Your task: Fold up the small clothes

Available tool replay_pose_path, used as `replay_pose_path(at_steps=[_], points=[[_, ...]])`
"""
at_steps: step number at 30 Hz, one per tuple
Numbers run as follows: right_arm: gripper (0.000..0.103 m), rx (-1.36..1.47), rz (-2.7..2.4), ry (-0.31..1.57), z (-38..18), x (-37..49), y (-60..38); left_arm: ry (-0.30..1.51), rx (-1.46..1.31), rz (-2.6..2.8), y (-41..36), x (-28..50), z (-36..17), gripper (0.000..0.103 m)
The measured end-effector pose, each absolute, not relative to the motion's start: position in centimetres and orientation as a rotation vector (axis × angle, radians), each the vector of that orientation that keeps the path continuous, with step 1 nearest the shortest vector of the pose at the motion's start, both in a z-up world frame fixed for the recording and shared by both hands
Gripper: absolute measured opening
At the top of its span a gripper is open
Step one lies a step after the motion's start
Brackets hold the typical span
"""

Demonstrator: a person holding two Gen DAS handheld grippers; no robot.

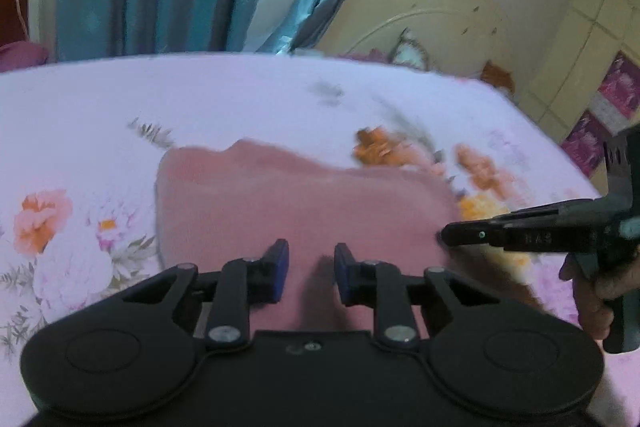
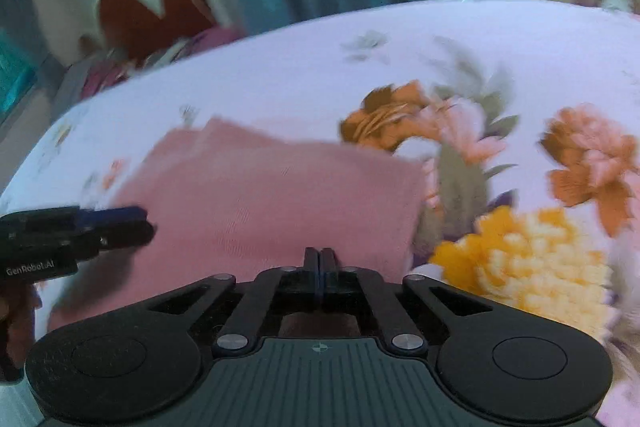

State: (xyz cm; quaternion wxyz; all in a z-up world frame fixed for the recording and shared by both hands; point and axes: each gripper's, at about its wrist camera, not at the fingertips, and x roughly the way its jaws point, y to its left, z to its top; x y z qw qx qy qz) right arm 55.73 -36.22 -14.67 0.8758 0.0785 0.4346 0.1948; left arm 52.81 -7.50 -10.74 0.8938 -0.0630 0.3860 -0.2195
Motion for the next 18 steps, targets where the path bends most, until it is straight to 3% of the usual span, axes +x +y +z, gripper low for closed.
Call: replay_pose_path(at_steps=[2,3,4,5,6,8,9,10,14,18], points=[[0.0,0.106,0.404,0.871,-13.0,53.5,-36.2,0.791,-0.145,-0.482,-7.3,50.8,-10.0,0.023],[0.01,0.112,0.412,0.87,-12.4,52.1,-36.8,0.788,-0.134,-0.48,-7.3,49.5,-9.9,0.023],[0.044,0.12,0.417,0.867,-12.0,50.6,-37.3,0.79,-0.128,-0.477,-7.2,48.4,-9.8,0.023],[0.054,0.117,0.425,0.858,-11.9,48.9,-37.7,0.796,-0.143,-0.472,-6.9,47.1,-10.0,0.023],[0.055,0.105,0.436,0.829,-11.5,47.2,-38.1,0.8,-0.158,-0.474,-6.6,46.0,-10.2,0.023],[0.044,0.104,0.437,0.8,-11.1,44.2,-38.4,0.803,-0.142,-0.455,-6.7,44.3,-10.7,0.023],[0.02,0.111,0.445,0.788,-10.8,42.8,-38.5,0.802,-0.136,-0.449,-6.7,43.7,-10.8,0.023],[0.006,0.107,0.454,0.79,-10.8,42.0,-38.2,0.799,-0.136,-0.441,-6.7,43.1,-10.8,0.023],[0.006,0.016,0.49,0.762,-11.4,40.2,-36.1,0.808,-0.101,-0.428,-7.5,42.0,-10.9,0.023],[0.004,-0.143,0.331,0.891,-15.4,40.7,-35.8,0.824,-0.023,-0.389,-7.9,40.9,-13.1,0.021]])
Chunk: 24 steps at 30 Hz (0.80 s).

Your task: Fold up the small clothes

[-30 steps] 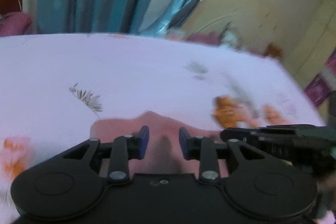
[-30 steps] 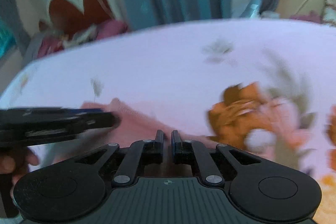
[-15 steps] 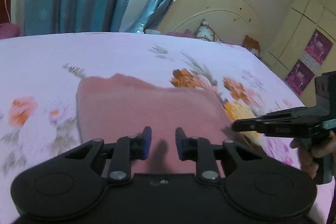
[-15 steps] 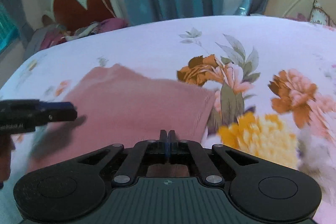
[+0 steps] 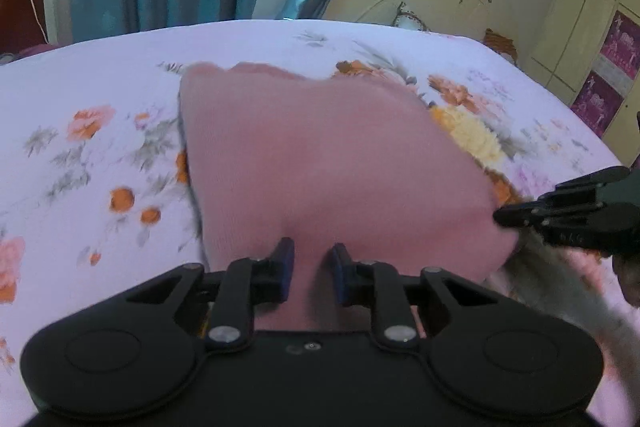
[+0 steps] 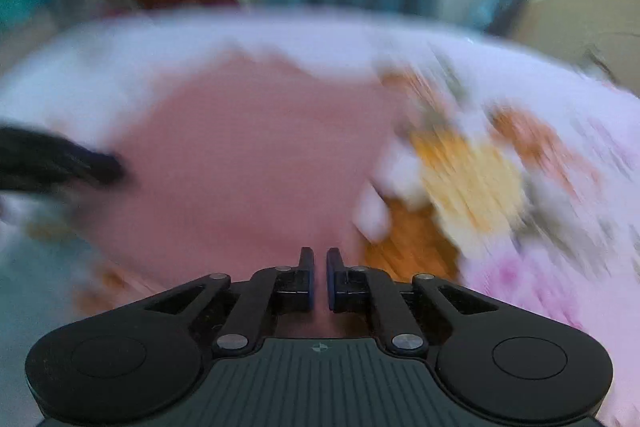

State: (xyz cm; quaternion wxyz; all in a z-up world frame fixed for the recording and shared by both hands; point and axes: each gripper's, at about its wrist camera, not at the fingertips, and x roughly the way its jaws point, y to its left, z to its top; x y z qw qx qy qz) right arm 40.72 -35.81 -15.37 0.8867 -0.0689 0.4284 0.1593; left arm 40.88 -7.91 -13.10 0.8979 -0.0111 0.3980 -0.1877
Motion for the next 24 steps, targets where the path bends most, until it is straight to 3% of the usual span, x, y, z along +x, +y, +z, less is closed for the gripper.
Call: replay_pose_path(at_steps=[9,13,16,18,20,24], points=[[0.004,-0.061,0.349,0.735,-11.4,38.3,-36.2,0.837,-0.057,-0.367,-7.0,37.6,-11.8,0.023],[0.005,-0.129,0.348,0.901,-14.7,39.1,-35.0,0.888,-0.09,-0.354,-6.7,36.9,-13.4,0.023],[0.005,-0.135,0.365,0.884,-14.8,38.1,-35.4,0.881,-0.092,-0.342,-6.4,36.1,-12.5,0.023],[0.005,-0.116,0.368,0.853,-13.6,37.9,-35.4,0.82,-0.109,-0.335,-6.0,35.9,-11.3,0.031],[0.005,-0.094,0.381,0.781,-12.1,37.8,-35.2,0.775,-0.125,-0.31,-5.9,36.7,-10.5,0.048],[0.005,-0.041,0.405,0.694,-10.9,39.7,-33.9,0.764,-0.078,-0.272,-7.0,39.9,-10.6,0.051]])
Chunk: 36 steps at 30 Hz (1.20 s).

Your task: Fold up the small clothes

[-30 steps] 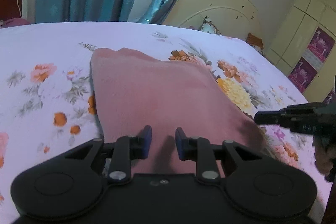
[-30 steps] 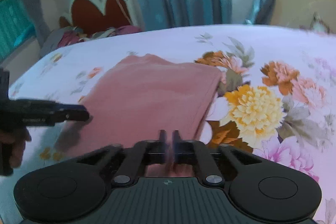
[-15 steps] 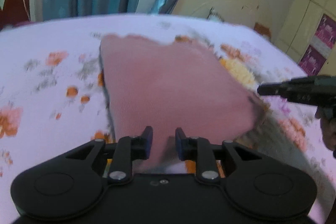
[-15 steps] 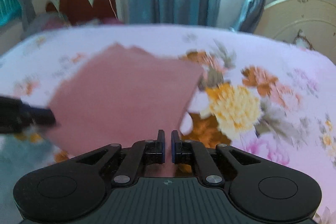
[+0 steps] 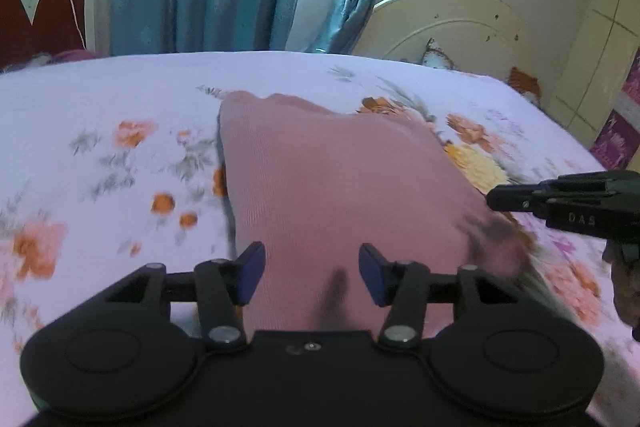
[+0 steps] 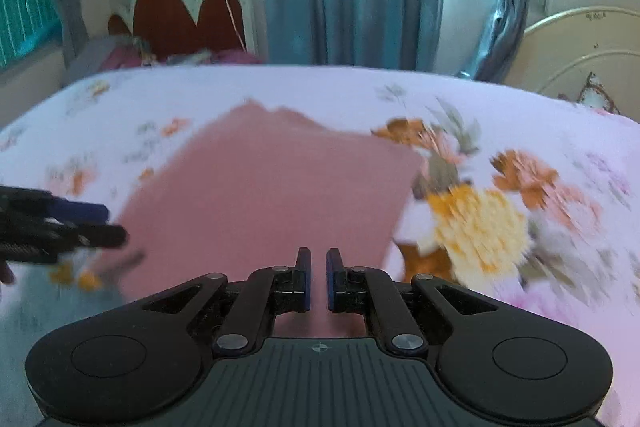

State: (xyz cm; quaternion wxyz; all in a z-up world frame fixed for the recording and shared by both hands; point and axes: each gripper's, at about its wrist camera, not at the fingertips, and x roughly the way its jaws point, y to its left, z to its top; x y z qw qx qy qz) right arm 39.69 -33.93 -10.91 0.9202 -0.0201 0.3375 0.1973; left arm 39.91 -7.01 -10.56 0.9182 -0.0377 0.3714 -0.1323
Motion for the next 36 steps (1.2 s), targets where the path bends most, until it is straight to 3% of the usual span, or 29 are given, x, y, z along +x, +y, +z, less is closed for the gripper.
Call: replay_pose_path(at_steps=[6,10,12,14,15,29,36], points=[[0.004,-0.139,0.376,0.816,-15.5,43.3,-32.4,0.919,-0.087,-0.214,-6.9,43.3,-13.4,0.067],[0.005,-0.091,0.348,0.791,-13.9,43.0,-33.6,0.878,-0.106,-0.192,-6.0,42.2,-12.5,0.069],[0.006,-0.035,0.333,0.768,-13.2,43.0,-35.0,0.867,-0.121,-0.17,-5.8,41.9,-12.2,0.077],[0.036,0.014,0.316,0.777,-12.7,43.2,-36.5,0.856,-0.138,-0.152,-5.8,42.3,-11.9,0.082],[0.061,0.021,0.315,0.773,-12.5,43.5,-37.0,0.86,-0.144,-0.147,-5.9,42.7,-11.9,0.083],[0.062,0.107,0.405,0.82,-14.0,47.0,-37.9,0.873,-0.071,-0.122,-8.5,46.2,-11.7,0.086],[0.062,0.424,0.43,0.884,-15.2,49.1,-42.2,0.874,-0.091,-0.14,-8.1,47.3,-12.2,0.083]])
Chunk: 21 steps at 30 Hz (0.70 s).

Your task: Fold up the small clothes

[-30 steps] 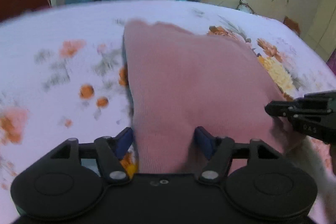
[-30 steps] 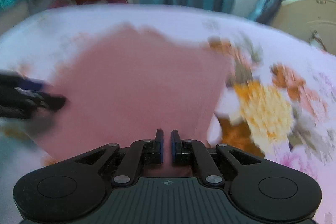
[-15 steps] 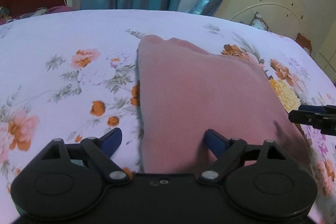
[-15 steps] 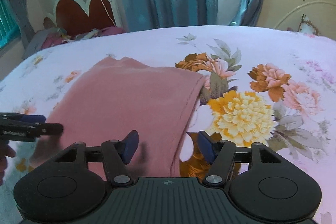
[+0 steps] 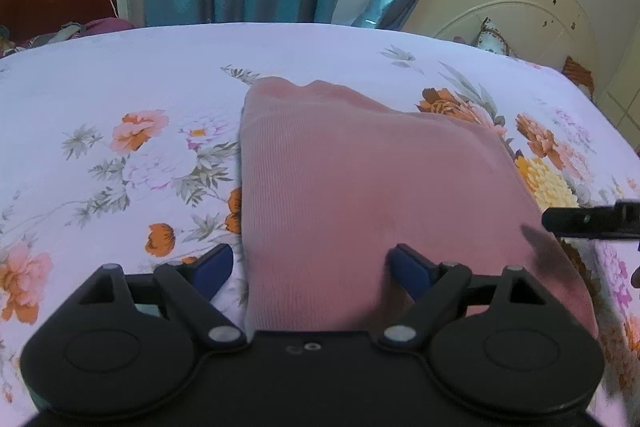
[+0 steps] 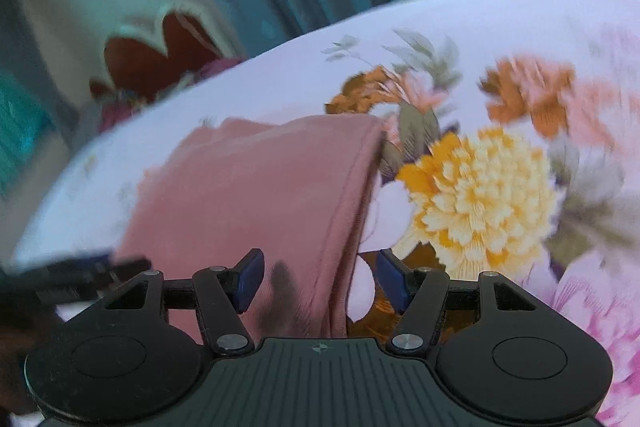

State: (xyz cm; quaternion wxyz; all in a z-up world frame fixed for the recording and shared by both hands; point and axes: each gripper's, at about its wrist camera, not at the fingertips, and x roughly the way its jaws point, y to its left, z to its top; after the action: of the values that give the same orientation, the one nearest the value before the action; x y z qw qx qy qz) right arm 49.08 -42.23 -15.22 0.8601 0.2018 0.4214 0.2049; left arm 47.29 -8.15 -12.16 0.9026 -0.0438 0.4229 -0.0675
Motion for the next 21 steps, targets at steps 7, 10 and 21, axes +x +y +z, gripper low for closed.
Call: replay_pose_path(at_steps=[7,10,21], points=[[0.062,0.866,0.552,1.037,-19.2,51.9,-47.2,0.931,-0.314,-0.228,-5.2,48.8,-13.9,0.073],[0.062,0.876,0.58,1.054,-19.6,52.4,-47.6,0.943,-0.368,-0.254,-4.6,49.3,-14.3,0.071],[0.044,0.752,0.655,1.122,-19.4,54.5,-43.9,0.971,-0.348,-0.247,-5.2,50.2,-14.3,0.069]])
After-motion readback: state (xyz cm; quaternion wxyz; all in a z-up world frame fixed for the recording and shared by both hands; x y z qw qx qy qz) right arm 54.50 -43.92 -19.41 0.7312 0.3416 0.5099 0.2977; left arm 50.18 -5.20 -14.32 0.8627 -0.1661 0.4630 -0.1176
